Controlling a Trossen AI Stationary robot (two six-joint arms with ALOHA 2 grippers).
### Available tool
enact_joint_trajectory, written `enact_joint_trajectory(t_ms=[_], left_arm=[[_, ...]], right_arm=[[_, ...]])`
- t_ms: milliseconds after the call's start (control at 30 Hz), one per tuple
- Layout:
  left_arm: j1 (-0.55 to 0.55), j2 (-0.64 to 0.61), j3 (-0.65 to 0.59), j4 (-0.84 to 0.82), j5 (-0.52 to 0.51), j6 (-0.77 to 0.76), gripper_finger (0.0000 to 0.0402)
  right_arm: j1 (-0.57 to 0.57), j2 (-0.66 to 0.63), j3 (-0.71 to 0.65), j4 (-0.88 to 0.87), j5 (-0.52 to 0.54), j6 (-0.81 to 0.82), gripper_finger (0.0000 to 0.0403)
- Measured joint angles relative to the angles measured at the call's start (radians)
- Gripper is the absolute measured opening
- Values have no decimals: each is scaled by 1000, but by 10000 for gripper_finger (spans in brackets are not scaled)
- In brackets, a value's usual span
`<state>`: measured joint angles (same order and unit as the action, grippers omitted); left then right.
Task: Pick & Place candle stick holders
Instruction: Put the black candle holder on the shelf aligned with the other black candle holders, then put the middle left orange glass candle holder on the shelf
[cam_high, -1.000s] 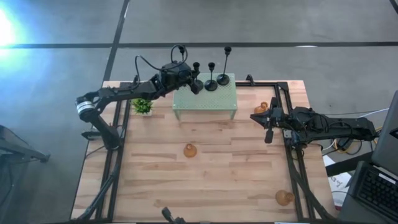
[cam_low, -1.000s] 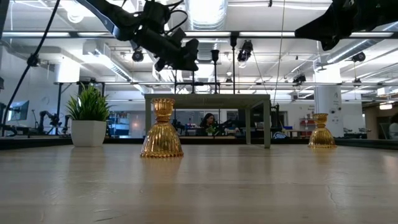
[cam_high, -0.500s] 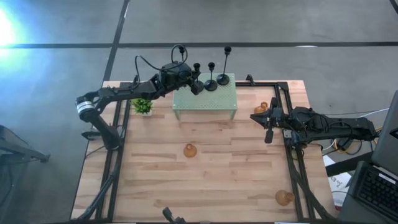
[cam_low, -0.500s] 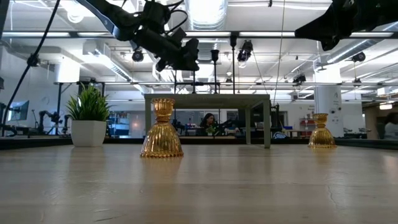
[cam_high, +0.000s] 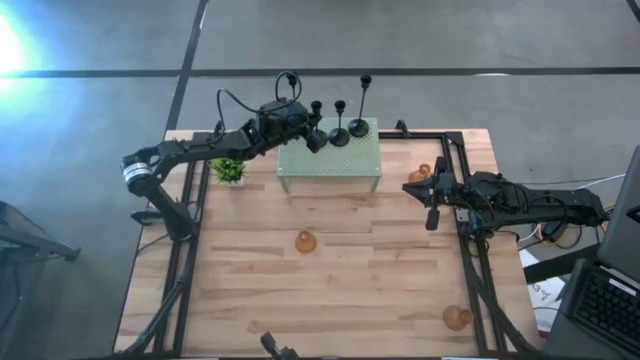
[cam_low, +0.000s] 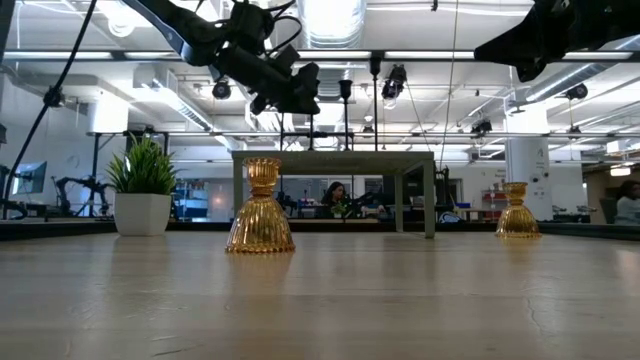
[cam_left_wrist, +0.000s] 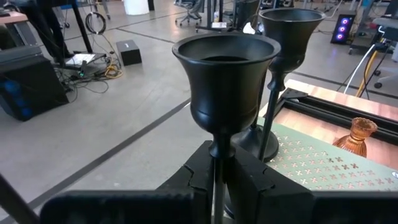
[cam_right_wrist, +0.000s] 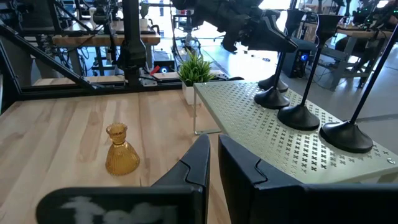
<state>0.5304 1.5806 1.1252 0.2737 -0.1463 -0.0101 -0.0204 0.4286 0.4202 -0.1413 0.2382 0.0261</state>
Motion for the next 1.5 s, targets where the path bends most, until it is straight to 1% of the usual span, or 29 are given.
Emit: enact_joint_trajectory(t_ms=[500, 633, 933, 1067, 1300, 1367, 1500], left_arm=[[5, 0, 0, -4, 0, 14, 53], [5, 0, 0, -5, 0, 14, 70], [5, 0, 0, -18, 4, 4, 127], [4, -11, -1, -66, 6, 2, 139], [0, -73, -2, -172, 29, 2, 142], [-3, -100, -2, -219, 44, 2, 142], [-9, -164, -1, -329, 108, -9, 142]], right_arm=[[0, 0, 0, -2, -1, 0, 28], [0, 0, 0, -2, -1, 0, 28], [0, 0, 0, -6, -1, 0, 28], [0, 0, 0, -14, -1, 0, 28], [0, 0, 0, -35, -1, 18, 28], [0, 0, 0, -38, -2, 20, 28], [0, 0, 0, -39, -2, 26, 28]])
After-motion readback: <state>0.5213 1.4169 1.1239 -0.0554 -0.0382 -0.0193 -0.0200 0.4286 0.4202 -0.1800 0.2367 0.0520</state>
